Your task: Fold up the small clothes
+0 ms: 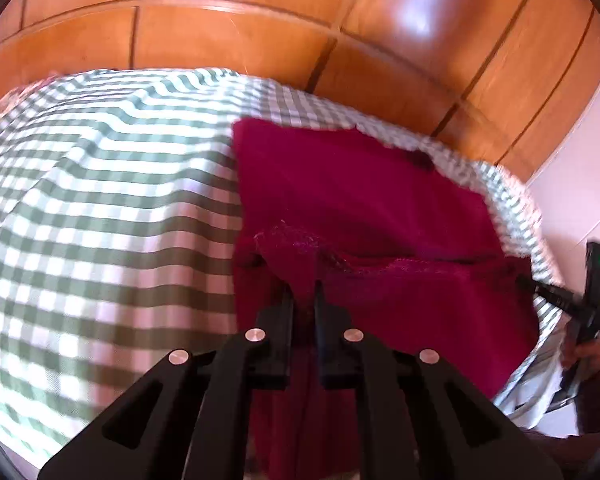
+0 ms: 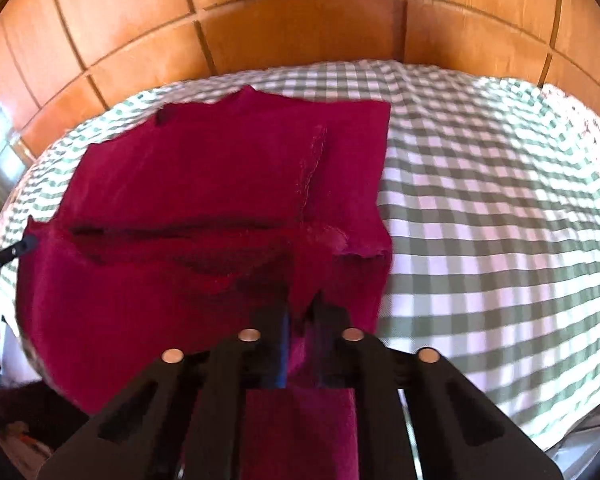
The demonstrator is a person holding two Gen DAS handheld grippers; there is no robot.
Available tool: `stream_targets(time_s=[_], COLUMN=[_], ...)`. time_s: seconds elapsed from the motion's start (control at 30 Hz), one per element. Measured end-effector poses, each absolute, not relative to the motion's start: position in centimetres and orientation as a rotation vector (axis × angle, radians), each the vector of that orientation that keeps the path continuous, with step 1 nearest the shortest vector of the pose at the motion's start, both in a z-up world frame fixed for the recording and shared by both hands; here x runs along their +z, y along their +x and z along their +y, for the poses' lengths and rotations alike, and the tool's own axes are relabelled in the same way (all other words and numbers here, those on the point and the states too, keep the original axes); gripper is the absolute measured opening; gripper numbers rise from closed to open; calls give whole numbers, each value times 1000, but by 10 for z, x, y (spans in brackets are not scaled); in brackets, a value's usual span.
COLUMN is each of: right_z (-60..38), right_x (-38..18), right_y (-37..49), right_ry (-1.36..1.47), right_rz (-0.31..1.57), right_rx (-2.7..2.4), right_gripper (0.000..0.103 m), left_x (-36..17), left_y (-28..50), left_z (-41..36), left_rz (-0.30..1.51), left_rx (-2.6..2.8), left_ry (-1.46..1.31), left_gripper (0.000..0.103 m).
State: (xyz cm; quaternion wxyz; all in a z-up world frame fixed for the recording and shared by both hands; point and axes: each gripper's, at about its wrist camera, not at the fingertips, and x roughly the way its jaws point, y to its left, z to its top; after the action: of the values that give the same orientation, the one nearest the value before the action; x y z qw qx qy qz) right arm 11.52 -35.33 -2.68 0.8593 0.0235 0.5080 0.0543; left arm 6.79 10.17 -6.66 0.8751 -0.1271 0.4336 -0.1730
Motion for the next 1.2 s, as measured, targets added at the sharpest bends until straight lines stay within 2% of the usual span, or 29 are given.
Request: stream_targets(time_s=[0.23,0.47,0.77,0.97,1.07,1.13,1.2], right_z=[-369,-375,-389,-388,-390,-392,-391], right_x=[35,54,23,-38,-66,-68,-57], right_y=[102,158,255,303,312,311,306], right_ry=[108,138,182,176,209,232,222], right_rz=[922,836,859,988,1046,1041,1016], right_rx=[124,99,1,-71,-84,-82,-88], right_gripper=[4,4,4,4,4,12,49], left_x=[-17,9,-5,-57,-84,-82,-71], left_y=[57,119,213,267,281,274,264], left_z=[118,108,83,67,63,66,71], left_rz=[759,692,734,873,952,940,903], left_rx=[-374,-307,-193,-101,-53,-24,-11], left_ry=[-274,-229,-177,-124,-94,-106,-123], left_gripper=[7,7,7,7,17,29,30])
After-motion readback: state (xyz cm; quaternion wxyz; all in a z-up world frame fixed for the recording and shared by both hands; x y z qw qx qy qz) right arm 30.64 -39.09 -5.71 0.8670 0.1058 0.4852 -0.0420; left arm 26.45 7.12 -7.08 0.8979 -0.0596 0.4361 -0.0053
